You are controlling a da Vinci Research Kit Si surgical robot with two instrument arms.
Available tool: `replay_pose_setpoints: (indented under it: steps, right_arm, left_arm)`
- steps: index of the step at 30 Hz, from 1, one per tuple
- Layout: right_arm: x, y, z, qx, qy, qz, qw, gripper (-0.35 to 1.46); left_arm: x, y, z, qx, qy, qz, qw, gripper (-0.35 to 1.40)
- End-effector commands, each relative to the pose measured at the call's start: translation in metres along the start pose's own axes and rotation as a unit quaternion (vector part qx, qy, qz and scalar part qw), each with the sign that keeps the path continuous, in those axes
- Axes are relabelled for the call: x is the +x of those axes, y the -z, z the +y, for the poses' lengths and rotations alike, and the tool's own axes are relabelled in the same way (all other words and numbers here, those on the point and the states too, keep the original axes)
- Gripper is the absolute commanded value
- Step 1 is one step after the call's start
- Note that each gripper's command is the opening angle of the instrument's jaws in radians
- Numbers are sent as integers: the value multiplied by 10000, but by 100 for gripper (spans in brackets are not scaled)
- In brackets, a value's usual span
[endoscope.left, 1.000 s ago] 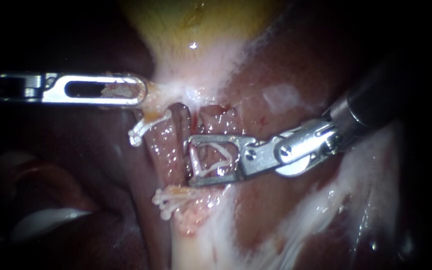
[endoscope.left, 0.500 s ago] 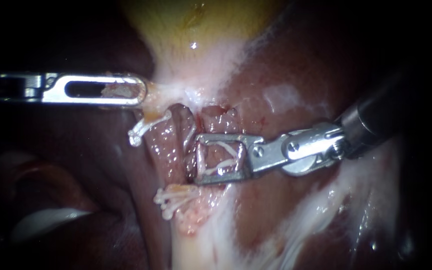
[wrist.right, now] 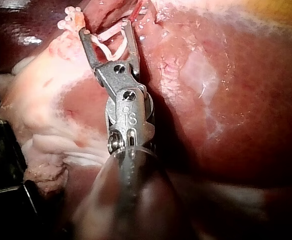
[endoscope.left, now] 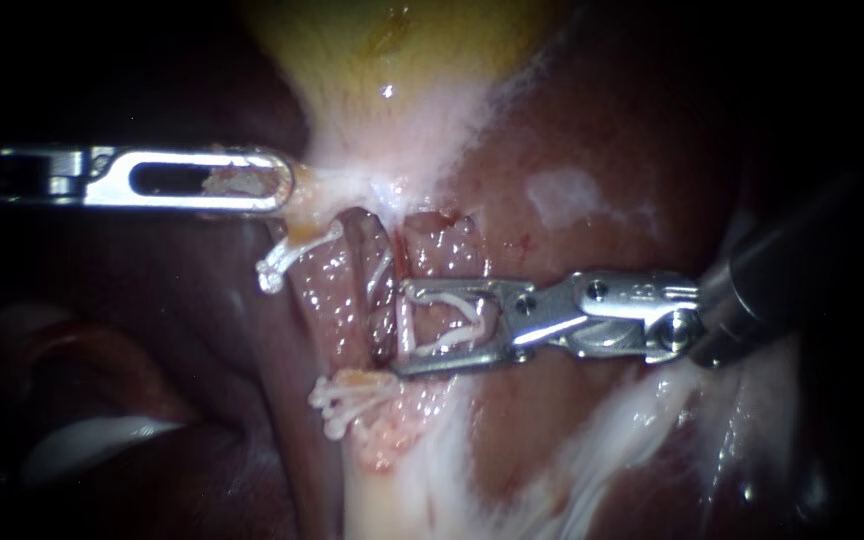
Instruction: Clipping first clip right tube
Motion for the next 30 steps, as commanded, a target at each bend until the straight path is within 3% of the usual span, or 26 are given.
replay_pose_setpoints:
  steps: [1,15,22,30]
  right_arm:
    - [0,1,0,17,-67,-5,10000,49]
    - [-25,-2,12,35,-642,3,9979,50]
    - [-24,0,12,85,-792,5,9968,50]
    - [-20,-11,11,221,-978,200,9948,50]
  left_arm:
    - [0,0,0,-1,1,-2,10000,-35]
    - [0,1,-3,-4,5,-3,10000,-35]
    - [0,2,-3,-3,6,-2,10000,-35]
    - [0,2,-3,-4,7,-2,10000,-35]
